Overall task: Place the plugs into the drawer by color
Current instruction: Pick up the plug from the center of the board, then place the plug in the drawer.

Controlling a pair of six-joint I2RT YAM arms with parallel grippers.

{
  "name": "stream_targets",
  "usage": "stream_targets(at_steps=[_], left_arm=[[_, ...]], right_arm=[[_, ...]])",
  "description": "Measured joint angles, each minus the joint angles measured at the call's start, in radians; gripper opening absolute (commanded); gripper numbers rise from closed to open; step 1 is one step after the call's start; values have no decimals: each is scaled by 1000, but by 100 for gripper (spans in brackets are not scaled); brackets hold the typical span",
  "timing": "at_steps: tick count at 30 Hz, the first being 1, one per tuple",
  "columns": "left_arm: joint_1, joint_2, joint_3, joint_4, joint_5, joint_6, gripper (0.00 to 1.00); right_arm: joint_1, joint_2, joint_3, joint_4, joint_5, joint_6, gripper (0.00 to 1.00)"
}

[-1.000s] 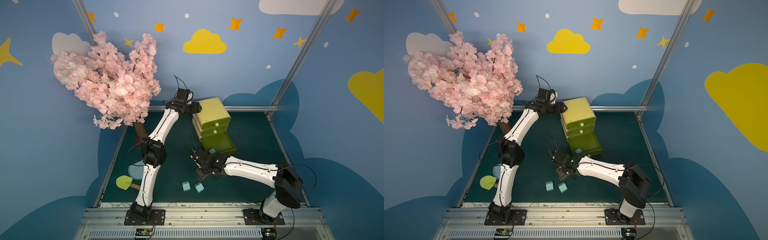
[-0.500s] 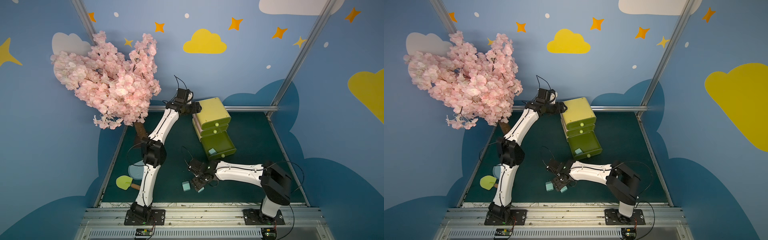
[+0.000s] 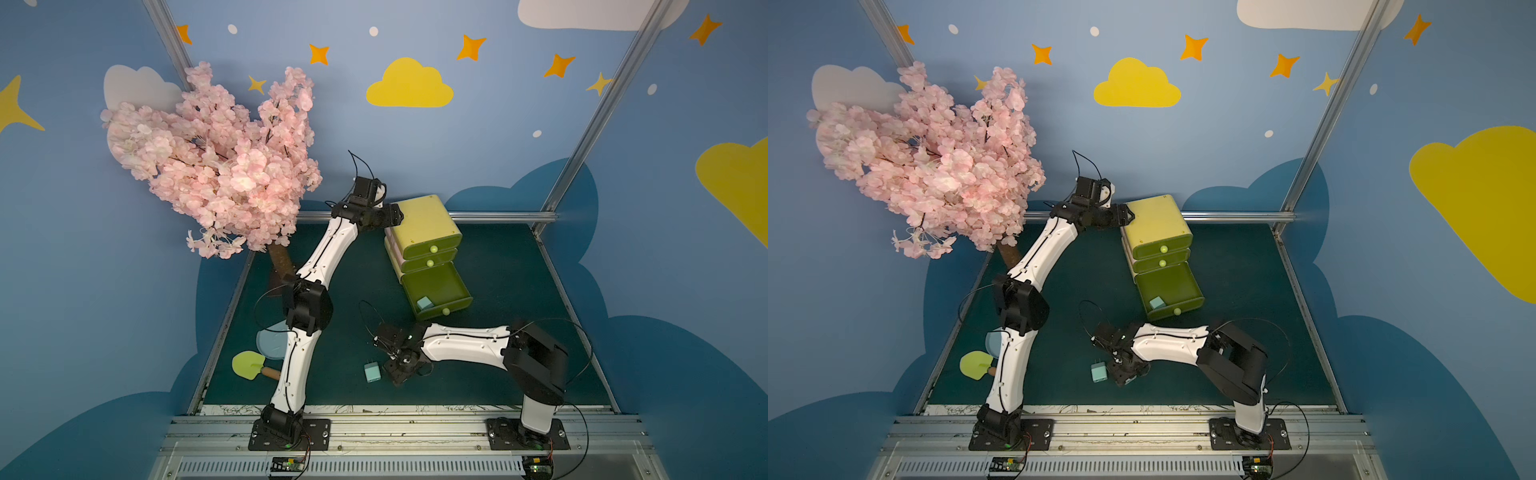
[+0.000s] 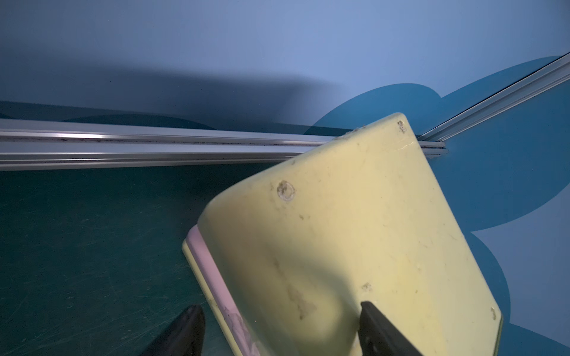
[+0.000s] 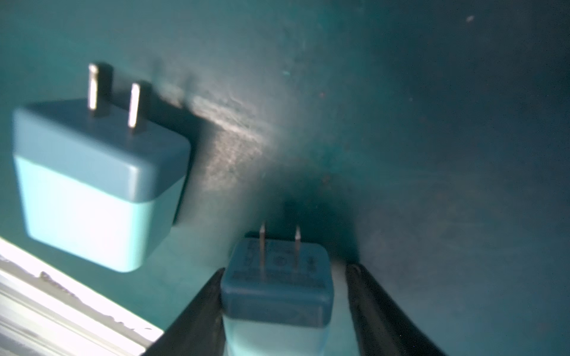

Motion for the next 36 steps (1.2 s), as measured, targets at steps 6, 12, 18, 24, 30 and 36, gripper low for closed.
stream_targets(at_steps=[6, 12, 18, 24, 30, 36], left_arm=[[0, 0, 0, 0, 0, 0, 80], [0, 0, 0, 0, 0, 0, 80], [0, 0, 0, 0, 0, 0, 80], [0, 0, 0, 0, -2, 0, 80], [0, 0, 0, 0, -3, 3, 80], [0, 0, 0, 0, -3, 3, 80]], right_arm=[[-9, -3, 17, -35, 11, -4, 48], [-133, -97, 45, -92, 42, -72, 45], [-372, -180, 163, -113, 85, -201, 45], [-510, -134, 300, -117, 101, -299, 43], [-556, -33, 352, -100, 114, -349, 41], [-578, 18, 347, -87, 123, -372, 41]])
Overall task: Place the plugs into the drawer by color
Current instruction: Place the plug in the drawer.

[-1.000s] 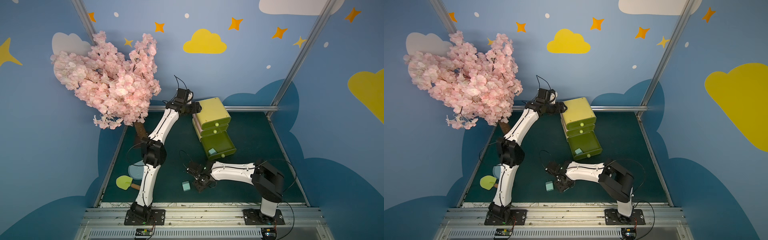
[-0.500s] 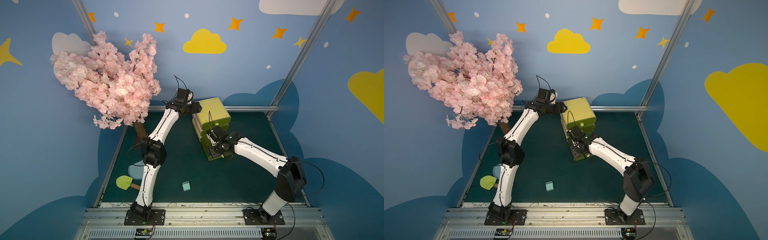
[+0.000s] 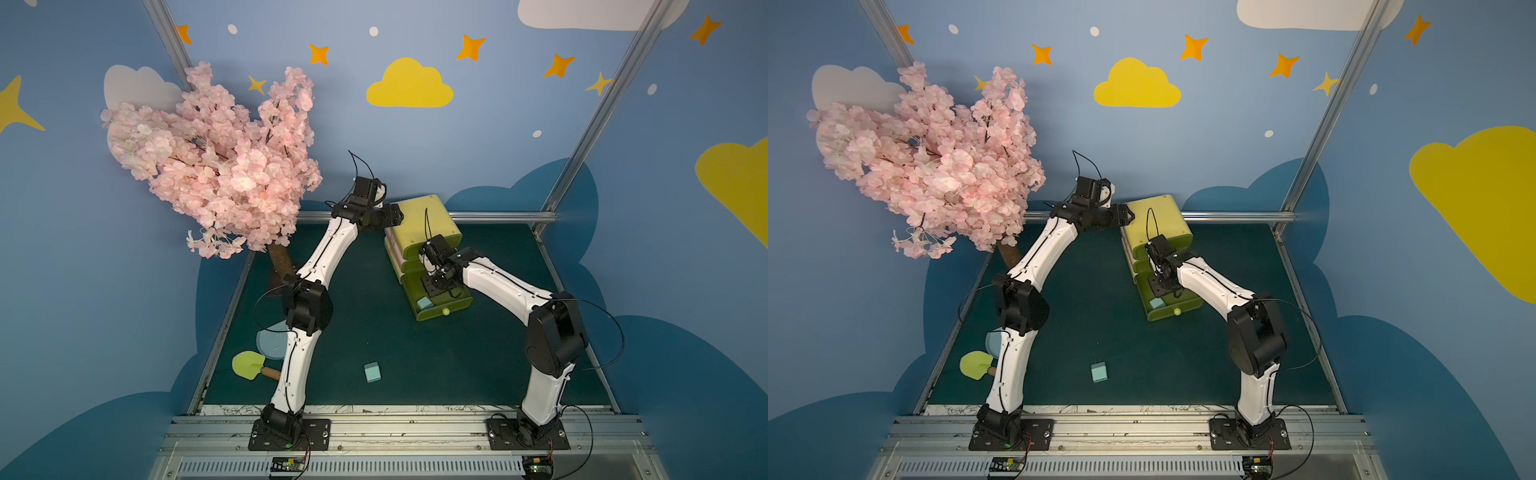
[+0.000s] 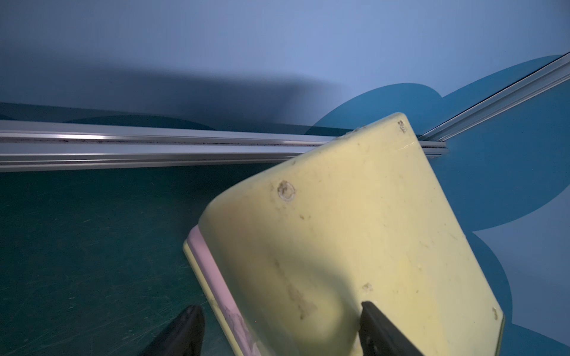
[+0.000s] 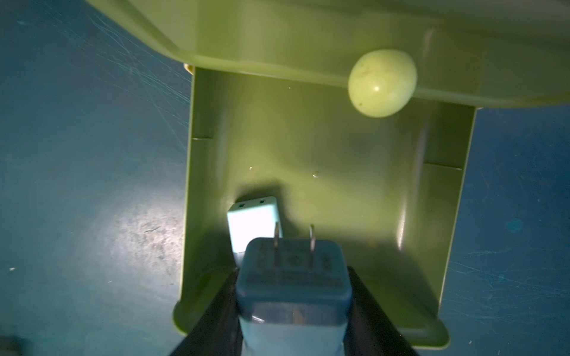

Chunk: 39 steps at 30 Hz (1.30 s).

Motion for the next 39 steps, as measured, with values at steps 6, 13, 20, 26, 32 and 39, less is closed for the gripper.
stream_targets(at_steps=[6, 13, 20, 26, 32, 39], left_arm=[[0, 0, 0, 0, 1, 0, 80], [0, 0, 0, 0, 1, 0, 80], [-1, 0, 0, 0, 0, 0, 80], [-1, 2, 5, -4, 0, 0, 80], [-1, 16, 34, -23, 0, 0, 80], [-1, 16, 35, -25, 1, 0, 80]], right_arm=[[-23, 15, -13, 26, 15, -6, 41], [-31, 61, -23, 48, 18, -8, 41], [-36, 88, -32, 60, 22, -3, 41], [-37, 113, -32, 55, 29, -2, 41], [-37, 129, -15, 53, 37, -2, 42], [-37, 135, -3, 51, 37, -2, 54]])
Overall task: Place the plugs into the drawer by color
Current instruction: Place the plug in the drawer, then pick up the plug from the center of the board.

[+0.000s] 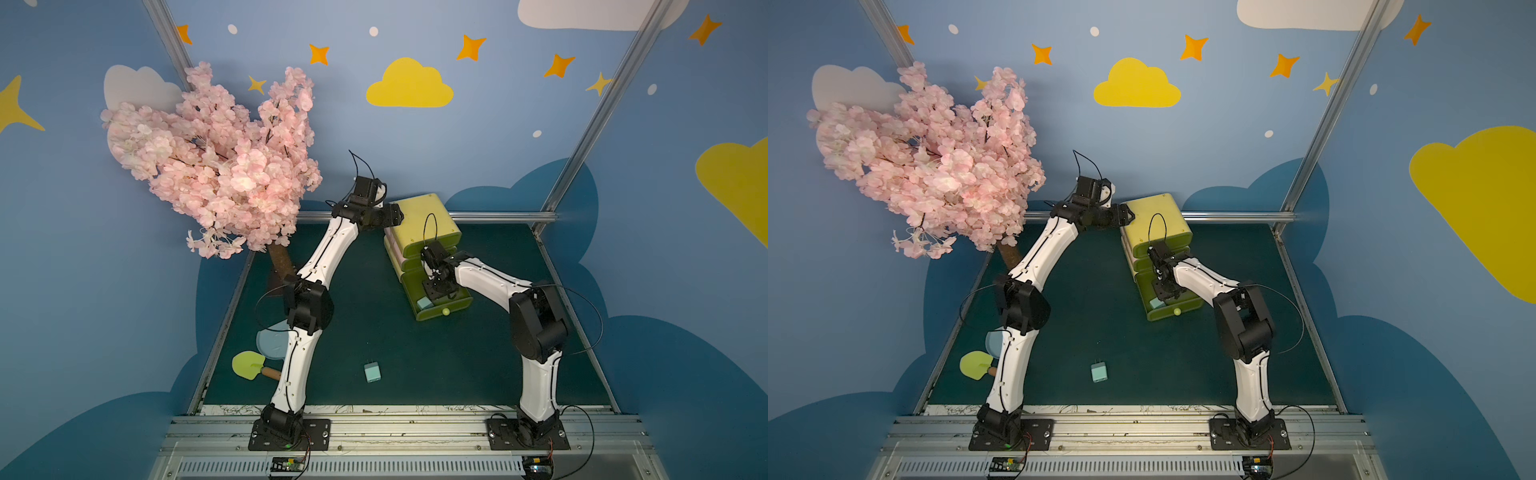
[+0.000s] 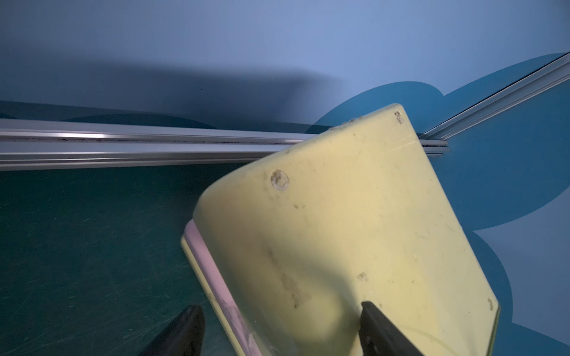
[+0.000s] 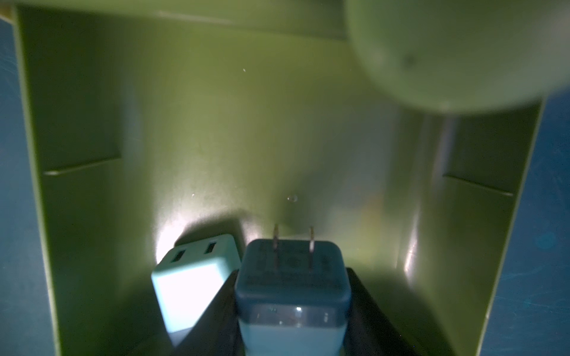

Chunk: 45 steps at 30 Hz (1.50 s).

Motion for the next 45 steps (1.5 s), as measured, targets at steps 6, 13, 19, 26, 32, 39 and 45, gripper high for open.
stream_targets(at_steps=[6, 13, 19, 26, 32, 39, 45], left_arm=[[1, 0, 0, -1, 0, 0, 80], [1, 0, 0, -1, 1, 0, 80], [1, 0, 0, -1, 3, 0, 80], [1, 0, 0, -1, 8, -1, 80], [1, 0, 0, -1, 11, -3, 80], [1, 0, 0, -3, 19, -4, 80], [1, 0, 0, -5, 19, -4, 80]], right_arm=[[0, 0, 0, -2, -11, 0, 53], [-2, -9, -1, -3, -59, 6, 53], [1, -132, -37, -5, -89, 8, 56], [114, -346, -142, 56, -114, 25, 55], [385, -344, -256, 180, -168, 50, 54], [621, -212, -241, 238, -148, 34, 60], [702, -95, -166, 210, -107, 18, 76]])
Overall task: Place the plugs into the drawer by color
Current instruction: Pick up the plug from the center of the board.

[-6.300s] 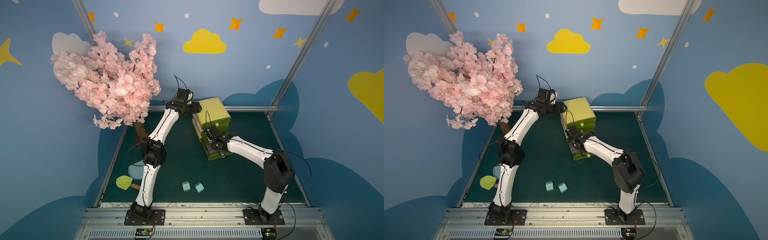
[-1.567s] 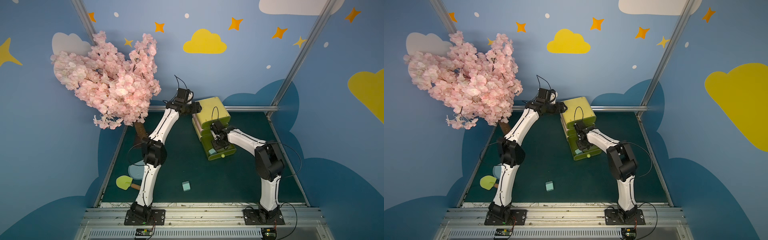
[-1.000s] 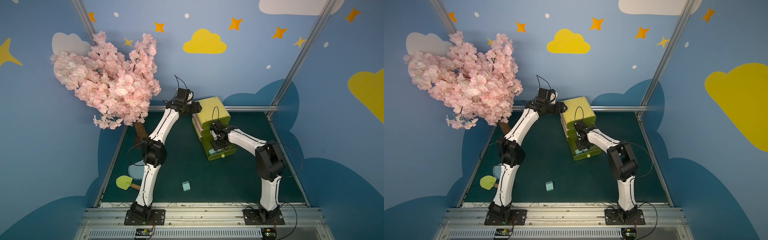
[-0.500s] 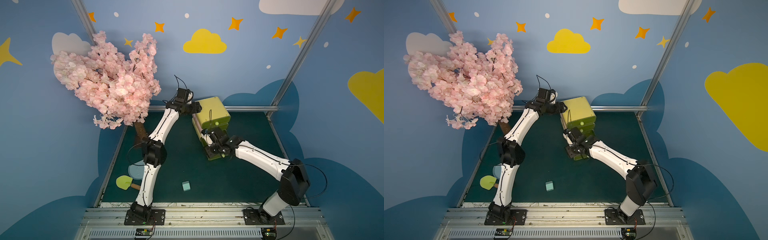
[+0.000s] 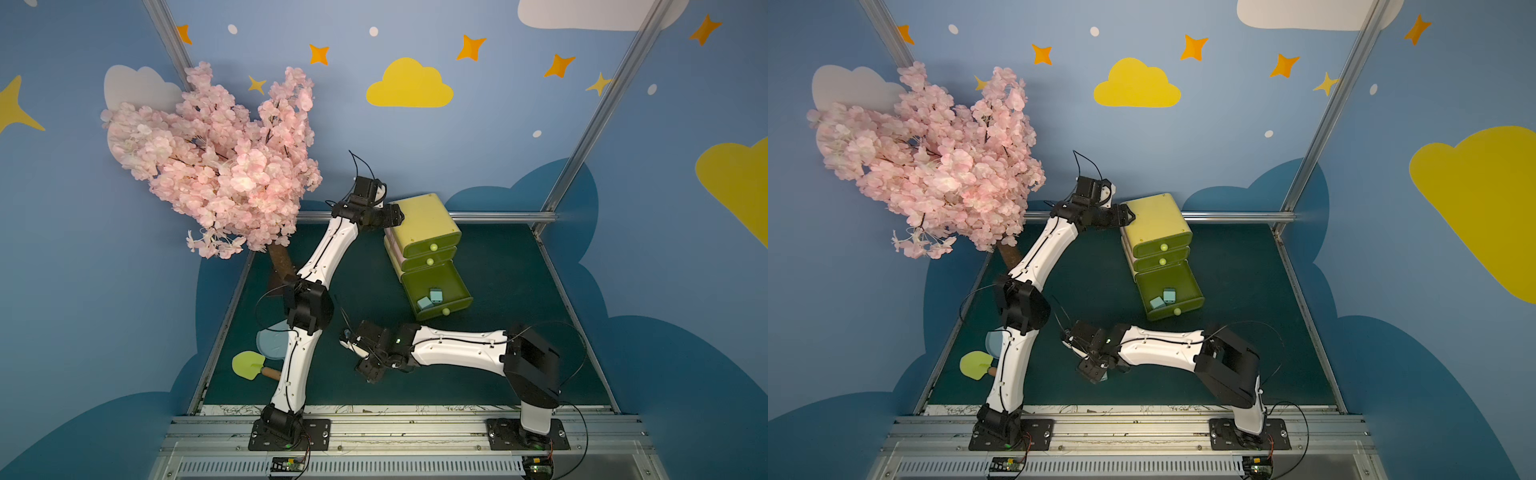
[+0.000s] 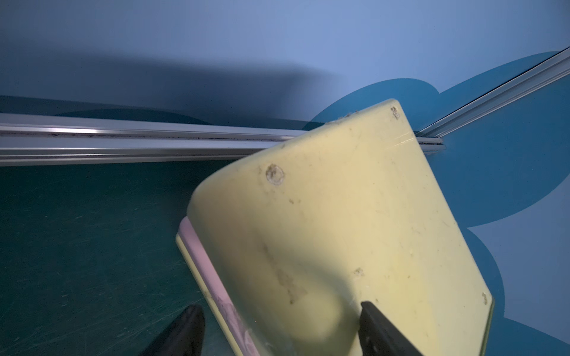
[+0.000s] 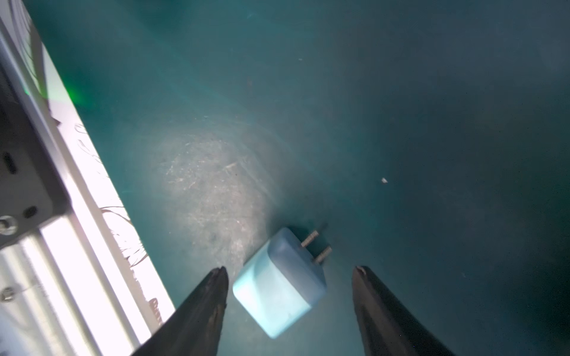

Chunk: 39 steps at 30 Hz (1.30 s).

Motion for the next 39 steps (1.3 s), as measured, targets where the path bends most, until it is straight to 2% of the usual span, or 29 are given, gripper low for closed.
stream_targets(at_steps=[4, 16, 25, 31, 35, 39], left_arm=[[0, 0, 0, 0, 0, 0, 80], [0, 0, 0, -1, 0, 0, 80], [-1, 0, 0, -1, 0, 0, 80], [-1, 0, 0, -1, -1, 0, 80], [-2, 0, 0, -2, -1, 0, 80], [-3, 0, 0, -2, -1, 0, 80]], right_arm=[[6, 45, 43, -33, 35, 0, 79], [-5, 111, 74, -112, 72, 38, 77], [-10, 111, 56, -116, 64, 65, 63], [-19, 111, 49, -114, 52, 77, 41], [-33, 72, 8, -115, 58, 94, 37], [-100, -49, -67, -115, 72, 99, 36]])
